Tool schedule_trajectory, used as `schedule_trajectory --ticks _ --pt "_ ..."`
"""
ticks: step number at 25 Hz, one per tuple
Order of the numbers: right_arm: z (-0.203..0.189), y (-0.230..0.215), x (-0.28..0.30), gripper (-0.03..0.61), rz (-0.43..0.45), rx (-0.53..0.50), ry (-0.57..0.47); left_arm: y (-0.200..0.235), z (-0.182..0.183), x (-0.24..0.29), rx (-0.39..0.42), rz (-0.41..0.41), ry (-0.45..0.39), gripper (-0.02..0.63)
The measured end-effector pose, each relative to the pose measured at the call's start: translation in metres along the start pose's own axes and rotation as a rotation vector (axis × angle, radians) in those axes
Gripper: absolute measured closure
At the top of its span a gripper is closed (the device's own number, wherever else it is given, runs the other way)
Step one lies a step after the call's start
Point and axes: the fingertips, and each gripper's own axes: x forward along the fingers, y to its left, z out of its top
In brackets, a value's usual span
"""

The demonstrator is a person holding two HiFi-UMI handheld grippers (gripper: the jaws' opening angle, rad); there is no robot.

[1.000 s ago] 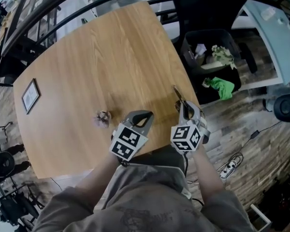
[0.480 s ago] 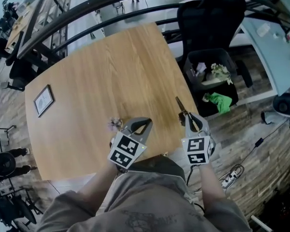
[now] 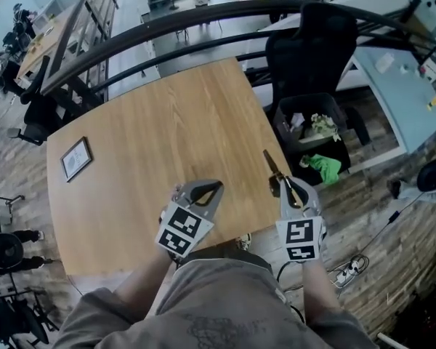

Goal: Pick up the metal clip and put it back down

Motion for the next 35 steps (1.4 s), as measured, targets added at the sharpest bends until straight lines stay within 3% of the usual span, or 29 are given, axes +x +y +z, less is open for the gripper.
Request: schedule_trajectory --ticks 8,15,19,27,35 --pt "0.018 0.017 -0.019 0.563 0.044 0.001 -0.022 0.005 0.009 -0.025 -0.007 0.040 -0.050 0.612" --pt "0.037 0.027 -0.002 0.563 0.080 -0.064 -0.037 0.027 0.009 -0.039 -0.033 0.087 -0.065 0.612" --pt "0.068 0.033 0.023 0.563 0.103 -0.142 -0.070 0.059 0.011 -0.056 -0.055 0.152 -0.086 0.612" --pt "0.161 0.051 0.076 0.563 0.138 -0.401 -0.200 0.135 0.023 -0.109 -0.078 0.358 -0.159 0.612" --pt "0.211 0.102 0.159 0.563 0.209 -0.530 -0.259 0.205 0.009 -0.137 -0.090 0.498 -0.159 0.612"
